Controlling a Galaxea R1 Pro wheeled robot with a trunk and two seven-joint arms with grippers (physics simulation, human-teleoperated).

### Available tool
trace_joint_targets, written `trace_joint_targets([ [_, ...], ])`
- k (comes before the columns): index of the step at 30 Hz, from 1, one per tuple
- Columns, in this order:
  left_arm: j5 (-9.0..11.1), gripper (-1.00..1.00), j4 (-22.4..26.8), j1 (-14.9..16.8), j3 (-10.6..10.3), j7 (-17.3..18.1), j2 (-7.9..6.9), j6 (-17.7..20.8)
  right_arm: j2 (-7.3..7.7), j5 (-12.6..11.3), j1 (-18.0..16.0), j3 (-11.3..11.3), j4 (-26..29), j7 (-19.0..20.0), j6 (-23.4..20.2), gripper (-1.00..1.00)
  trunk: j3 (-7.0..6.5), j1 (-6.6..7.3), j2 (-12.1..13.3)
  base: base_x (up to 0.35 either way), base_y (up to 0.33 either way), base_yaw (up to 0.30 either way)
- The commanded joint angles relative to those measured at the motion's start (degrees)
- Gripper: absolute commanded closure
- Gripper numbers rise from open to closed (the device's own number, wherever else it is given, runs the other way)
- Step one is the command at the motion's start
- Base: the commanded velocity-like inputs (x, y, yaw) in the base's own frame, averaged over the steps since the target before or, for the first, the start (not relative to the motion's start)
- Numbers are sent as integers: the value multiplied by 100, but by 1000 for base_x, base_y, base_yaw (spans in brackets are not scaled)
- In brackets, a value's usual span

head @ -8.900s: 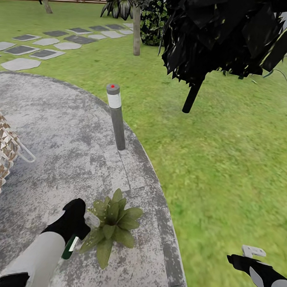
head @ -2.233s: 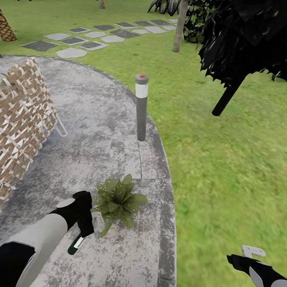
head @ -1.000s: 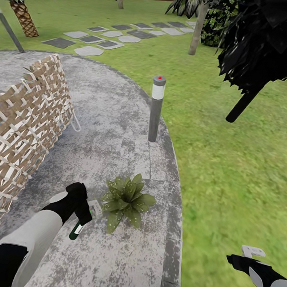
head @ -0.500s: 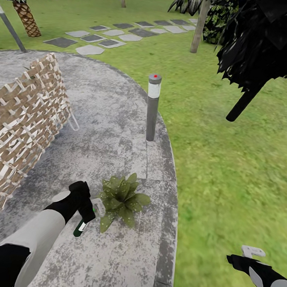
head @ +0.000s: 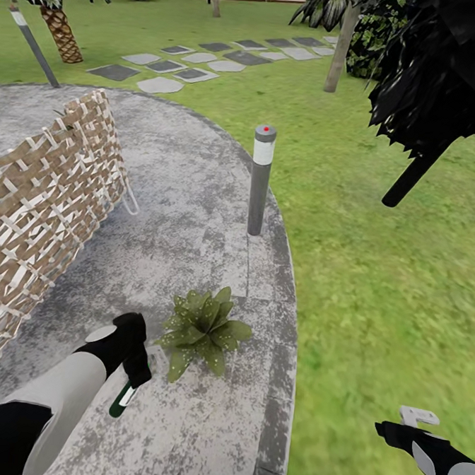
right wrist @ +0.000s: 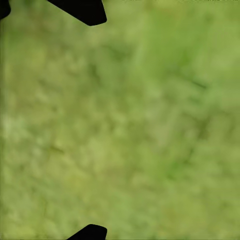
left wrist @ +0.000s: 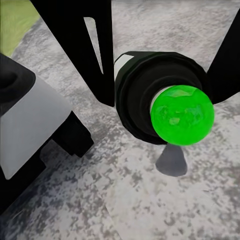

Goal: Pick up the pesticide atomizer in the garden and spray insectifuge to fully cover both potted plants in the garden.

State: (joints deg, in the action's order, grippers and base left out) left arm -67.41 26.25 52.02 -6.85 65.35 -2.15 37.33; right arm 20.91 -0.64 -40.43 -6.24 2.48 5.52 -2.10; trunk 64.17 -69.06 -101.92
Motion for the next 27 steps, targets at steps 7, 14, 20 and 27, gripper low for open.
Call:
trace_joint_targets([
  [7,7,100,5,1,-27,31,13,38,1,-7,0,-44,7,28,-20,-100,15,0,-2,0,0,162],
  [14,9,100,18,1,-27,32,18,39,2,-7,0,-44,12,30,-19,-100,21,0,-2,0,0,71],
  [20,9,100,20,1,-14,32,22,44,2,-7,0,-52,12,35,-19,-100,-86,132,239,0,0,5],
  [27,9,100,20,1,-24,23,22,39,1,-5,0,-45,8,10,-19,-100,-212,286,520,0,0,208],
])
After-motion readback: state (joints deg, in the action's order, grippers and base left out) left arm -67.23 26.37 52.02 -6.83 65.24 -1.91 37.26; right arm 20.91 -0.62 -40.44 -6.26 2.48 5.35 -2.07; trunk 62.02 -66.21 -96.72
